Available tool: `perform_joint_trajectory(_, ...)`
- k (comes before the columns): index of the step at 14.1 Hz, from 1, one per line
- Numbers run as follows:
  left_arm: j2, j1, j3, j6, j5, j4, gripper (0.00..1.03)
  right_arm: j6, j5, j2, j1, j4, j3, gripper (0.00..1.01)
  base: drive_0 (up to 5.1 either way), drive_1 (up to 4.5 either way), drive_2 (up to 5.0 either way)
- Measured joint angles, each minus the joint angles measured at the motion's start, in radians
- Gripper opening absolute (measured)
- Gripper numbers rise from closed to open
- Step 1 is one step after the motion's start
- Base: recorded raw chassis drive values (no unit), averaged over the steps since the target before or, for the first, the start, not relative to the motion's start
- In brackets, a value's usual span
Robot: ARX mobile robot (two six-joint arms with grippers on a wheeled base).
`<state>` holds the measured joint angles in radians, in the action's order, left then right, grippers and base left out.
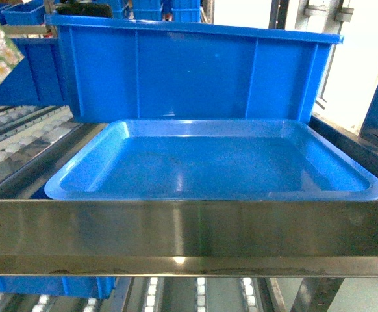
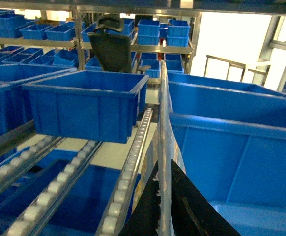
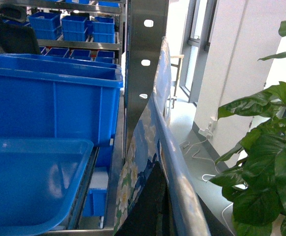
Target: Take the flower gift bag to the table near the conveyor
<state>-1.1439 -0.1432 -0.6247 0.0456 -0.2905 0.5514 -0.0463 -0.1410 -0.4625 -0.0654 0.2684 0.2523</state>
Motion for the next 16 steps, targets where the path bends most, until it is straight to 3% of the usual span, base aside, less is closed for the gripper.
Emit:
perform_joint_trajectory(2,0.097,-0.005,0.065,-0.027,0.0,-0.011,0.03,0.0,0.0,0.0,0.0,0.0,0.0,0.02,0.0,0.0,0.0)
perform_joint_trajectory(16,0.094,-0.009,0.064,-0.028,0.005,-0.014,0.03,0.0,0.0,0.0,0.0,0.0,-0.001,0.02,0.0,0.0,0.0)
